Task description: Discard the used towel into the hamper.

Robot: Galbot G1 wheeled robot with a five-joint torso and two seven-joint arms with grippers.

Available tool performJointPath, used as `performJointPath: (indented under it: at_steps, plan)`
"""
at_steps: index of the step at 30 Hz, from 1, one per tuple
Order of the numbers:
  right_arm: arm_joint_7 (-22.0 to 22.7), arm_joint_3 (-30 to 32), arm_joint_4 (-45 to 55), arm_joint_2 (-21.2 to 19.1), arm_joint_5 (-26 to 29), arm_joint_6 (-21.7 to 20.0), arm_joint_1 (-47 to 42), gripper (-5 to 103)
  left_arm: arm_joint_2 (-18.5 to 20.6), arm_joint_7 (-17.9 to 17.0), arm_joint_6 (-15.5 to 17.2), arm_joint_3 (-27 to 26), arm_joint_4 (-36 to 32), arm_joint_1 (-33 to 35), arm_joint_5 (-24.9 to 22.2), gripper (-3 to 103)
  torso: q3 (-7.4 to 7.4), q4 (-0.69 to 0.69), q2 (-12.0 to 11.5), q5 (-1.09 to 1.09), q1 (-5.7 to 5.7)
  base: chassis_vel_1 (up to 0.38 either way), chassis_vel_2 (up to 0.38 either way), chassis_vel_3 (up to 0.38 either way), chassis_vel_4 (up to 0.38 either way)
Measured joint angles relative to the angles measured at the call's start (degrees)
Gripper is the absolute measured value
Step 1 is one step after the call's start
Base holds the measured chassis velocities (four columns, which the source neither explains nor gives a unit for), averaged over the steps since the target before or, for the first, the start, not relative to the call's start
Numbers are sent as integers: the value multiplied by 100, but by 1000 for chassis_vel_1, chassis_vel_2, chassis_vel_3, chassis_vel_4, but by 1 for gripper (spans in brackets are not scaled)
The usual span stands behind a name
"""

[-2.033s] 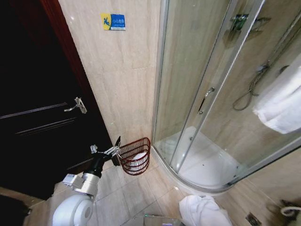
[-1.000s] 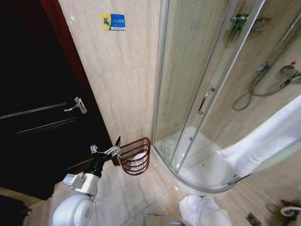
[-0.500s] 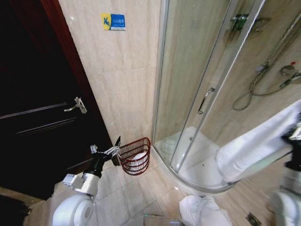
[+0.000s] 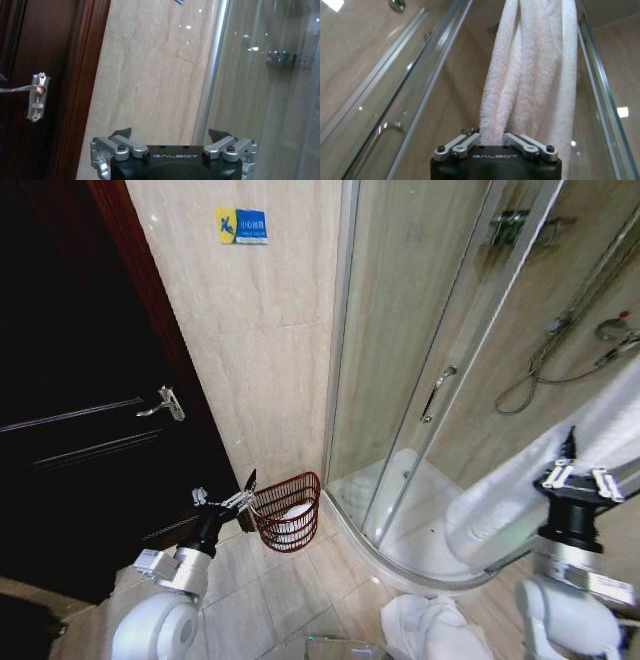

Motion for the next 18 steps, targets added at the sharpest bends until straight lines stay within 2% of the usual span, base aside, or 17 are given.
performJointPath:
  at_steps: [5, 10, 13, 18]
  plan:
    - [-108, 5, -219, 52, 15, 122, -12, 5, 0, 0, 0, 0, 0, 0, 0, 100, 0, 0, 0, -1, 0, 0, 0, 0, 0]
    - [-226, 278, -387, 37, 299, -3, 61, 5, 0, 0, 0, 0, 0, 0, 0, 100, 0, -1, 0, -4, 0, 0, 0, 0, 0]
    - [-297, 321, -728, 173, 200, 312, 32, 5, 0, 0, 0, 0, 0, 0, 0, 100, 0, 1, 0, 1, 0, 0, 0, 0, 0]
    - [-377, 312, -741, 269, 177, 618, -188, 5, 0, 0, 0, 0, 0, 0, 0, 100, 0, -1, 0, 0, 0, 0, 0, 0, 0]
